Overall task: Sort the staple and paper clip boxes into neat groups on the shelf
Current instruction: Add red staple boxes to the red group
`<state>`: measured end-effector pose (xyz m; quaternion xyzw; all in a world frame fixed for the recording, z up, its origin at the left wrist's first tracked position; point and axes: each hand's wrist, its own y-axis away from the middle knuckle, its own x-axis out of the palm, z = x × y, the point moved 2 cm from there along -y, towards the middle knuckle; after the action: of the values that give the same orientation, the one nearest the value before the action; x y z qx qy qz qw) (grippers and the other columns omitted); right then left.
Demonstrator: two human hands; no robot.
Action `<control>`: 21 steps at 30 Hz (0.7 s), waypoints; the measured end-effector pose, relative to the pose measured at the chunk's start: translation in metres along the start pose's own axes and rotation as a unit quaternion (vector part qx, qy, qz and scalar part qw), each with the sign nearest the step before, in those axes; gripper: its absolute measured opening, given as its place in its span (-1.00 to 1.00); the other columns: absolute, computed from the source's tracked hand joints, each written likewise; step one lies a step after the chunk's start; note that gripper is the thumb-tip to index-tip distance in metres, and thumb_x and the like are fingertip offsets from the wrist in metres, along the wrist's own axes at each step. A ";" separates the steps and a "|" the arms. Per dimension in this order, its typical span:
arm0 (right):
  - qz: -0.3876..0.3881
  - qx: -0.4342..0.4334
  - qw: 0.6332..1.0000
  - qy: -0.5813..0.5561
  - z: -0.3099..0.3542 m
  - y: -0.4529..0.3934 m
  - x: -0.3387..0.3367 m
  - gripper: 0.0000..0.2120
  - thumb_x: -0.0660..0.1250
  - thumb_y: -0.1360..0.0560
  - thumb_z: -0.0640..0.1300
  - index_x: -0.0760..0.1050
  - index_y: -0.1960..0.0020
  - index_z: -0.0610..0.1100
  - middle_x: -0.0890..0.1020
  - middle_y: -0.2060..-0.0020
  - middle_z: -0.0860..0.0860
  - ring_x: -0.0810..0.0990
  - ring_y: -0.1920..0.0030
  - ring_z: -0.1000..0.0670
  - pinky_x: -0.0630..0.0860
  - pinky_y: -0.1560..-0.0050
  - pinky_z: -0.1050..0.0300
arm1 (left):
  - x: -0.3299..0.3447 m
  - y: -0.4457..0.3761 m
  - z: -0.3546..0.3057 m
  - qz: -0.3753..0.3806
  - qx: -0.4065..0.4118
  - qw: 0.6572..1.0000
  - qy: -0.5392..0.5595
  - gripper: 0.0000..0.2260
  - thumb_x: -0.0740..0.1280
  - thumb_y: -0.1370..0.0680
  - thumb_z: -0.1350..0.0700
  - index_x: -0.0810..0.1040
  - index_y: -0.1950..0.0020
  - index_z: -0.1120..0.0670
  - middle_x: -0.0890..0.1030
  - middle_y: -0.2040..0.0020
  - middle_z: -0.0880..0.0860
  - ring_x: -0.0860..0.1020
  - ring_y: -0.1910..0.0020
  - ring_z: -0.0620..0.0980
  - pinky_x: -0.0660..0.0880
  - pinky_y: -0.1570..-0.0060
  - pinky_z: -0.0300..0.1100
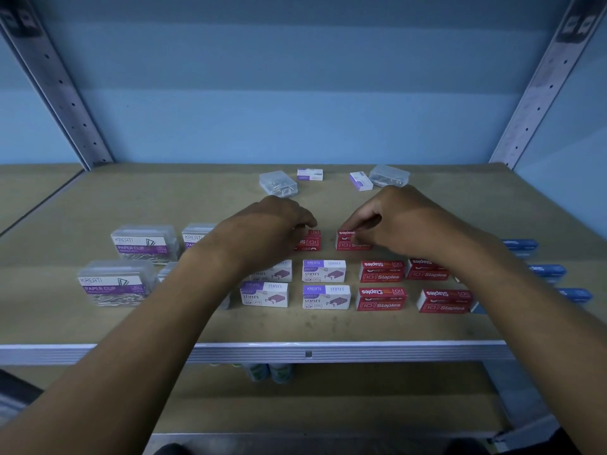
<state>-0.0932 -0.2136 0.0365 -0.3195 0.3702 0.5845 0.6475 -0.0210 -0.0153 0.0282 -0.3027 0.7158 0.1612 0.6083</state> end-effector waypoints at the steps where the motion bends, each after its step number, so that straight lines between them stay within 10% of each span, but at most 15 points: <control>1: -0.002 0.000 1.000 0.002 0.000 0.000 0.000 -0.78 0.47 -0.48 -0.16 0.73 -0.01 0.14 0.72 0.09 0.22 0.63 0.10 0.29 0.48 0.07 0.41 | 0.000 0.001 0.000 -0.007 -0.003 1.000 0.003 -0.71 0.22 -0.63 0.07 0.53 -0.33 -0.07 0.56 -0.26 -0.08 0.50 -0.16 -0.08 0.36 -0.08 -0.28; 13: -0.004 -0.005 1.000 0.003 0.001 0.001 0.000 -0.79 0.46 -0.49 -0.16 0.73 -0.01 0.14 0.72 0.10 0.21 0.64 0.09 0.26 0.55 -0.04 0.30 | 0.002 -0.008 -0.003 0.015 0.004 0.999 0.037 -0.83 0.41 -0.52 0.01 0.65 -0.10 -0.09 0.60 -0.05 -0.09 0.54 -0.02 -0.10 0.52 -0.04 -0.13; 21: -0.004 -0.006 1.000 0.005 0.002 0.001 0.000 -0.79 0.48 -0.48 -0.16 0.73 0.00 0.13 0.72 0.11 0.20 0.63 0.10 0.27 0.54 0.00 0.34 | 0.000 -0.010 -0.006 -0.088 -0.034 0.982 0.164 -0.90 0.47 -0.45 0.02 0.60 0.10 -0.04 0.60 0.19 -0.17 0.51 0.23 -0.27 0.42 0.24 -0.39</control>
<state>-0.0938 -0.2124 0.0377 -0.3276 0.3684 0.5827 0.6461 -0.0189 -0.0266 0.0304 -0.4076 0.7704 0.0795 0.4837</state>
